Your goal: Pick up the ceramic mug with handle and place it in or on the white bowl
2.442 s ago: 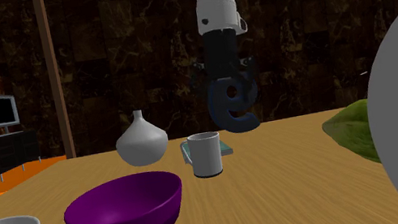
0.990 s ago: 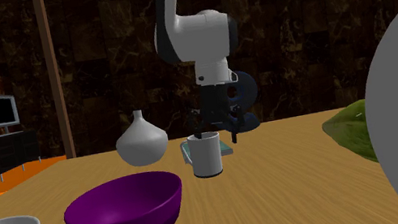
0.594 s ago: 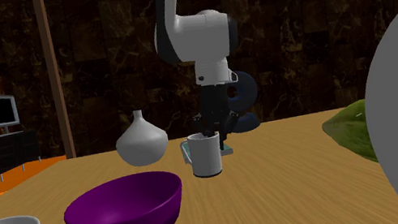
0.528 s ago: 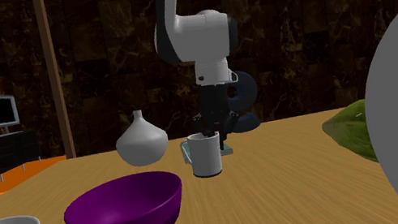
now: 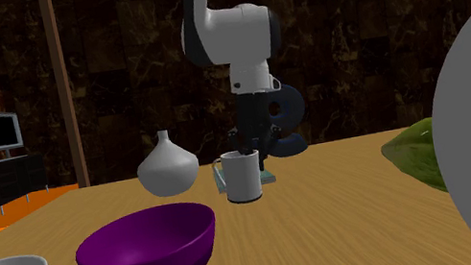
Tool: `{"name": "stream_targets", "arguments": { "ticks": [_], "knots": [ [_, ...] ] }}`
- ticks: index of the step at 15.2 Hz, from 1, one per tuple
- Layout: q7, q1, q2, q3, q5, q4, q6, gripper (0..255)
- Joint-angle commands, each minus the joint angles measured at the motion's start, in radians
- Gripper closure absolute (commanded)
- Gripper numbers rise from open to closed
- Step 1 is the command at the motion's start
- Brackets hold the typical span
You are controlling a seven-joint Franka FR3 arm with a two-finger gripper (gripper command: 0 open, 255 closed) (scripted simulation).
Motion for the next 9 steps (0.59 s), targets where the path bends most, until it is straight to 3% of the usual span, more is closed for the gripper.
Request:
{"name": "stream_targets", "arguments": {
  "ticks": [1,9],
  "knots": [
    [0.002,0.000,-0.010,0.000,-0.001,0.016,-0.026,255],
    [0.010,-0.001,-0.053,-0.001,-0.006,0.080,-0.132,255]
  ]
}}
